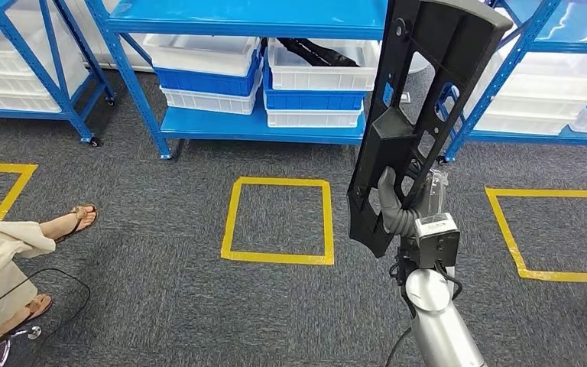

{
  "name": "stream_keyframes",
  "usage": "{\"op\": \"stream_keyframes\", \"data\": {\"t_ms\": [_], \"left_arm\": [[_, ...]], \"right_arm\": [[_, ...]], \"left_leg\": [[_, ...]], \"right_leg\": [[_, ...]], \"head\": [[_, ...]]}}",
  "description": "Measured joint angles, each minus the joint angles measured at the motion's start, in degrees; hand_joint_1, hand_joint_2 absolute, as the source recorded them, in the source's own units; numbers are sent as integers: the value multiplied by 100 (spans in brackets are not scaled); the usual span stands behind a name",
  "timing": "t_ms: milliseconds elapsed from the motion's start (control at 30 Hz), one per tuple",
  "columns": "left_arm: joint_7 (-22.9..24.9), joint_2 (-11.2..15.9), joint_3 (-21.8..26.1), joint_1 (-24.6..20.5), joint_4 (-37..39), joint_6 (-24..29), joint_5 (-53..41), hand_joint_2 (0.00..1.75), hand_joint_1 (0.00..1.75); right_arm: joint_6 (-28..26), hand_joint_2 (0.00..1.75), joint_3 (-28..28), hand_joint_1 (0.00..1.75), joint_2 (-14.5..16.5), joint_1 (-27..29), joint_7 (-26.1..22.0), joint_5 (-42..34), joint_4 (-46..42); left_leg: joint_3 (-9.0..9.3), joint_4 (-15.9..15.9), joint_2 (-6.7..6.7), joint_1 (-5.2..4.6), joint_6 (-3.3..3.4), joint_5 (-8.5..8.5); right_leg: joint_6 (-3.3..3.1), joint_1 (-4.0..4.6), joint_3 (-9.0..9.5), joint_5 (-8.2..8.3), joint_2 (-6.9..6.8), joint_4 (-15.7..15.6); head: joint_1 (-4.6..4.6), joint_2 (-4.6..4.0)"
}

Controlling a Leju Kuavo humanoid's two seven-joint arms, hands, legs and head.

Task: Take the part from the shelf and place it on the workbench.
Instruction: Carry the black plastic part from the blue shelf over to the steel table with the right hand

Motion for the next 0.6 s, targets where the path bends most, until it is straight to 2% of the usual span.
{"op": "stream_keyframes", "data": {"t_ms": [33,100,133,167,200,233,267,300,333,367,433,467,500,533,600], "left_arm": [[0,-7,1,4,-6,-15,38,175,0],[-2,4,5,27,-48,-58,158,175,0],[-2,8,8,41,-70,-80,223,175,0],[-3,25,12,53,-87,-85,261,175,0],[-2,28,15,61,-90,-81,288,175,0],[-2,34,17,64,-91,-77,309,175,0],[-1,39,19,67,-91,-74,327,175,0],[-1,37,20,68,-91,-72,339,175,0],[0,34,20,70,-90,-72,342,175,0],[0,32,20,73,-91,-72,345,175,0],[-1,31,20,76,-91,-72,347,175,0],[-1,26,20,75,-90,-72,347,175,0],[-1,20,20,75,-89,-72,347,175,0],[-1,13,20,75,-88,-72,347,175,0],[-1,-13,20,76,-87,-72,347,175,0]], "right_arm": [[11,175,-1,175,7,-1,12,19,-14],[63,175,-1,175,39,-6,52,54,-28],[95,175,-2,175,55,-11,75,65,-32],[124,175,-1,175,69,-30,87,55,-18],[146,175,-1,175,73,-65,92,34,-3],[170,175,-1,175,78,-115,93,14,15],[191,175,0,175,84,-170,94,-4,40],[203,175,0,175,87,-216,95,-18,68],[208,175,0,175,92,-251,96,-24,95],[210,175,1,175,97,-279,97,-24,121],[214,175,2,175,107,-338,97,-24,159],[215,175,2,175,111,-374,97,-24,173],[215,175,2,175,114,-411,97,-24,182],[215,175,3,175,115,-444,96,-24,188],[215,175,4,175,117,-483,95,-25,197]], "left_leg": [[-64,33,2,-13,-28,54],[-243,148,5,-43,-139,194],[-351,275,0,-55,-211,172],[-435,462,-7,-51,-258,16],[-537,754,-15,-45,-283,-242],[-661,1126,-19,-37,-289,-515],[-776,1498,-20,-32,-284,-713],[-836,1769,-21,-29,-276,-803],[-792,1849,-22,-22,-268,-785],[-626,1693,-22,-10,-263,-683],[-82,981,-30,29,-285,-499],[135,672,-51,40,-280,-460],[259,472,-71,46,-269,-472],[296,384,-91,46,-246,-504],[268,336,-103,45,-193,-491]], "right_leg": [[-60,26,304,-141,3,-463],[-173,-34,838,-405,8,-1275],[-247,-63,1075,-537,5,-1659],[-270,-117,1007,-502,-1,-1594],[-305,-112,946,-464,-7,-1573],[-336,-107,894,-416,-11,-1567],[-356,-102,841,-365,-10,-1563],[-361,-99,792,-317,-9,-1559],[-356,-98,751,-276,-10,-1557],[-343,-99,716,-247,-10,-1555],[-306,-92,674,-212,-12,-1551],[-284,-76,649,-200,-12,-1547],[-264,-47,632,-190,-12,-1541],[-244,-12,609,-184,-11,-1535],[-256,36,580,-180,-7,-1537]], "head": [[2,0],[-4,0],[-15,0],[-28,0],[-43,0],[-50,0],[-52,0],[-55,0],[-54,0],[-55,0],[-55,0],[-54,0],[-51,0],[-49,0],[-45,0]]}}
